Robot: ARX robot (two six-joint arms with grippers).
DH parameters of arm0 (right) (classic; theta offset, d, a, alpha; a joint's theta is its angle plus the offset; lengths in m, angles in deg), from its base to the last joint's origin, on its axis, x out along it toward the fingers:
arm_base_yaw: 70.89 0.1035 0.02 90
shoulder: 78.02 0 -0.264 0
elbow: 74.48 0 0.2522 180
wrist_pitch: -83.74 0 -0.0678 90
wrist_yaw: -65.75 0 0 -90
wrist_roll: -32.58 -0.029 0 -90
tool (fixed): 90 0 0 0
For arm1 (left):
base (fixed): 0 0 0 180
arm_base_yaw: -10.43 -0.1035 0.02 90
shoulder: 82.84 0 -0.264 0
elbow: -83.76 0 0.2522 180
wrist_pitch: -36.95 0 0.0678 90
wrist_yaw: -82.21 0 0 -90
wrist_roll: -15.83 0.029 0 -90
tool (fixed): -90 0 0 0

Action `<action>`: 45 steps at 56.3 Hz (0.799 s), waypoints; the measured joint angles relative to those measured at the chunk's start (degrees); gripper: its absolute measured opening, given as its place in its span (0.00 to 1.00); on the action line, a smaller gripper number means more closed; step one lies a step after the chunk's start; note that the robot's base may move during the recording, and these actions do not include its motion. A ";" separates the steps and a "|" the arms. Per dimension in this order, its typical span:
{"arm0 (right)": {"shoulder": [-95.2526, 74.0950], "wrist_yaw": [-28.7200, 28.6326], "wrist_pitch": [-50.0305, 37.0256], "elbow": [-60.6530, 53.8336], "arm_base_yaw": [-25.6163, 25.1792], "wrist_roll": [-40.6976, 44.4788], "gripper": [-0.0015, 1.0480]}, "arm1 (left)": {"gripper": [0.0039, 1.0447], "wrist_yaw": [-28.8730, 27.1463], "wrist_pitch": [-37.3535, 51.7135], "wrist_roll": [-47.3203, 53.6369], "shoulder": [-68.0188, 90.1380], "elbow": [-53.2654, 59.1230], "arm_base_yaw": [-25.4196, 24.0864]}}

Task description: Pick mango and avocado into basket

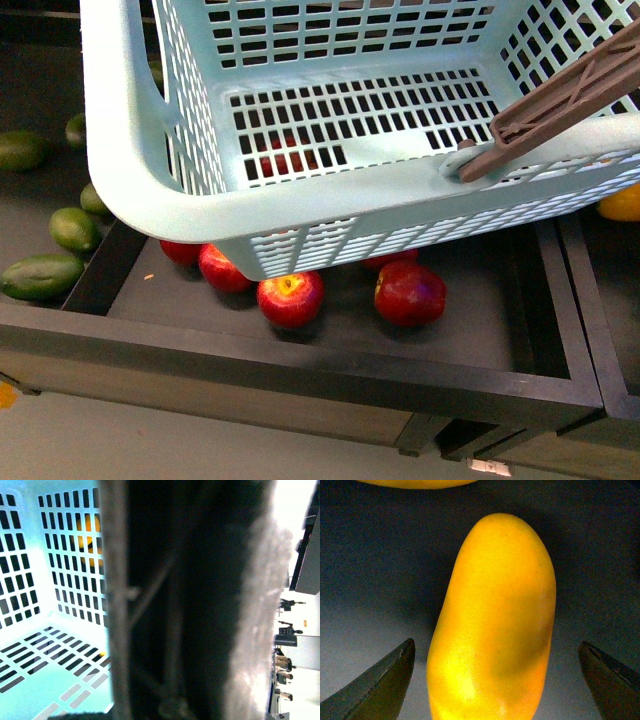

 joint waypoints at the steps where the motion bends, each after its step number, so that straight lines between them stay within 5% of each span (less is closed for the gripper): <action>1: -0.17 0.02 0.11 0.24 0.07 -0.09 0.92 | 0.12 -0.02 0.00 0.00 0.00 0.00 0.00; 19: -4.24 0.31 3.76 4.74 0.61 -1.29 0.91 | 0.12 0.00 0.00 0.00 0.00 0.00 0.00; 33: -4.59 0.00 4.85 5.14 0.20 -2.73 0.62 | 0.12 0.00 0.00 0.00 0.00 0.00 0.00; 45: -4.35 -0.68 4.22 4.52 -0.28 -4.42 0.59 | 0.12 0.00 0.00 0.00 0.00 0.00 0.00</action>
